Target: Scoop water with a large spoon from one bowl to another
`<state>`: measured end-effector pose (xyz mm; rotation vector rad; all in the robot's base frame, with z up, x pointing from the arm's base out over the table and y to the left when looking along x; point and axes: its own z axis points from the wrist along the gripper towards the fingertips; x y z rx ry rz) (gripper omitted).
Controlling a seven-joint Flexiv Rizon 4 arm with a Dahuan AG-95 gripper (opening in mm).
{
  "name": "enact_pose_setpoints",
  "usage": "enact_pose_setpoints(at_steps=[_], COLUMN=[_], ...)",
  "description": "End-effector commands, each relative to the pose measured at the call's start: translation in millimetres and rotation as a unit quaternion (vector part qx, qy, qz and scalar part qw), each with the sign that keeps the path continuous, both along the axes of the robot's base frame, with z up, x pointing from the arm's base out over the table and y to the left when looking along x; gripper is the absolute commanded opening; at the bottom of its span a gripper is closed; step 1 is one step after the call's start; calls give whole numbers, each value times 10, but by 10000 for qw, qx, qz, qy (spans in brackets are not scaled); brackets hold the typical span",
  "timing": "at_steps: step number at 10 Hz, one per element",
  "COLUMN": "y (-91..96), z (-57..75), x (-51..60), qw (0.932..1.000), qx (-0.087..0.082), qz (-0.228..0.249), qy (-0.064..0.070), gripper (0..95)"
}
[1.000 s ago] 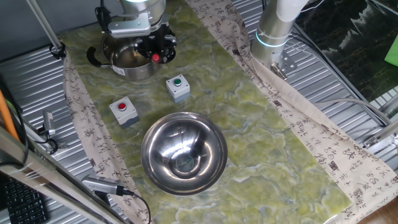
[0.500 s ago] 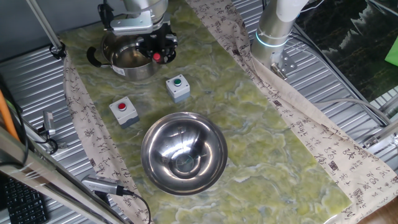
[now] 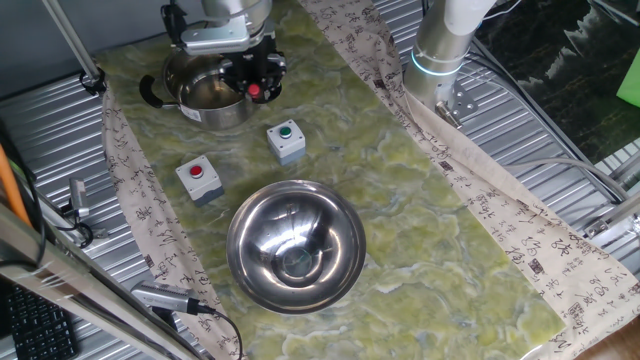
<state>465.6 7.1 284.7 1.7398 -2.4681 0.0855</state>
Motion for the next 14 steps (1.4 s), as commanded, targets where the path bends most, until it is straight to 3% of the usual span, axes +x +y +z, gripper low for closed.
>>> enact_pose_setpoints(at_steps=[1, 5, 14], y=[5, 220, 865], z=[3, 78, 54], x=[9, 18, -16], qw=[10000, 9998, 9982], qx=[8, -9, -11], qz=[-2, -214, -594], qy=[16, 31, 65], gripper=[0, 0, 0])
